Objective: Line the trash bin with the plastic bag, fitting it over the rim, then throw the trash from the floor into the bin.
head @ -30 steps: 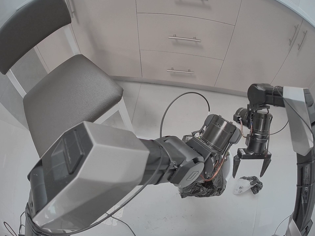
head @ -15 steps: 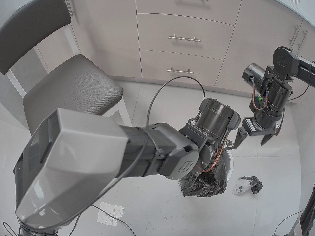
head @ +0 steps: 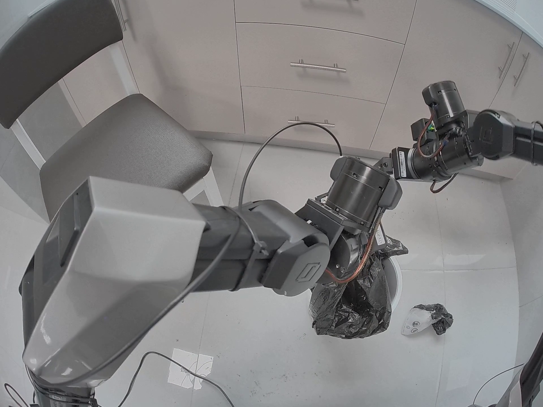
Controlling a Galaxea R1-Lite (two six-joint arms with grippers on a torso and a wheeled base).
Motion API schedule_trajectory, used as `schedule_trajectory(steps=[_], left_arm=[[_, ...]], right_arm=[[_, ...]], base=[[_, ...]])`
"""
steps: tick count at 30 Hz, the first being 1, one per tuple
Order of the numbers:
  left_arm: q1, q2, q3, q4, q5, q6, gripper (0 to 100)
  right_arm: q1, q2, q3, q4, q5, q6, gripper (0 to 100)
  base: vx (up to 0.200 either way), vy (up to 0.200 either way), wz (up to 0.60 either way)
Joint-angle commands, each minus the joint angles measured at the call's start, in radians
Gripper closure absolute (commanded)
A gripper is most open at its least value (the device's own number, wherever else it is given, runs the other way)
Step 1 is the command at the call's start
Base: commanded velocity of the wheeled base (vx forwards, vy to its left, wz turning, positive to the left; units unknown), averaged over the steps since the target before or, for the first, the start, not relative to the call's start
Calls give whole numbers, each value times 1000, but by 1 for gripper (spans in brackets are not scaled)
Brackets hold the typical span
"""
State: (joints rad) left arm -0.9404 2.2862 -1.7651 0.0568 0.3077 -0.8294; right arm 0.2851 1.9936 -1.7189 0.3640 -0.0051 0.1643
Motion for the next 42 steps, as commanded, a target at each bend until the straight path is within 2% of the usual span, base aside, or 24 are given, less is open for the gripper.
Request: schedule_trajectory(steps=[1,5,10,14,15,17,18,20,22,28,29,31,37,38,42], left_arm=[[63,26,-11,0,-124,-10,100],[88,30,-22,3,-127,-10,100],[89,52,-47,6,-134,-10,100],[84,55,-50,6,-134,-10,100],[72,55,-50,6,-134,-16,100],[71,53,-50,8,-134,-22,100],[71,53,-50,8,-133,-22,100],[71,52,-48,8,-133,-24,100],[72,52,-47,8,-133,-24,100],[72,53,-47,6,-133,-24,100],[72,55,-47,6,-133,-25,100],[72,55,-45,6,-133,-25,100],[72,55,-45,6,-133,-33,100],[72,53,-45,6,-133,-33,100],[72,53,-45,6,-133,-34,100]], right_arm=[[-49,-96,808,-985,73,-129,0],[-21,-188,944,-993,70,-92,0],[-29,-190,1012,-1036,62,-75,0],[-32,-144,1012,-1090,60,-55,0],[-32,-59,996,-1232,57,-2,0],[-32,22,970,-1298,33,4,0],[-30,25,969,-1301,30,4,0],[-32,99,935,-1312,-36,3,0],[-32,137,926,-1315,-50,8,0],[-38,157,914,-1329,-46,34,0],[-30,151,895,-1347,-46,78,0],[-24,139,875,-1343,-46,98,0],[-18,102,857,-1338,-52,106,0],[-18,99,860,-1338,-50,106,100],[5,90,904,-1341,-44,113,100]], base=[[0,0,0],[0,0,0],[0,0,0],[0,0,0],[0,0,0],[0,0,0],[0,0,0],[0,0,0],[0,0,0],[0,0,0],[0,0,0],[0,0,0],[0,0,0],[0,0,0],[0,0,0]])
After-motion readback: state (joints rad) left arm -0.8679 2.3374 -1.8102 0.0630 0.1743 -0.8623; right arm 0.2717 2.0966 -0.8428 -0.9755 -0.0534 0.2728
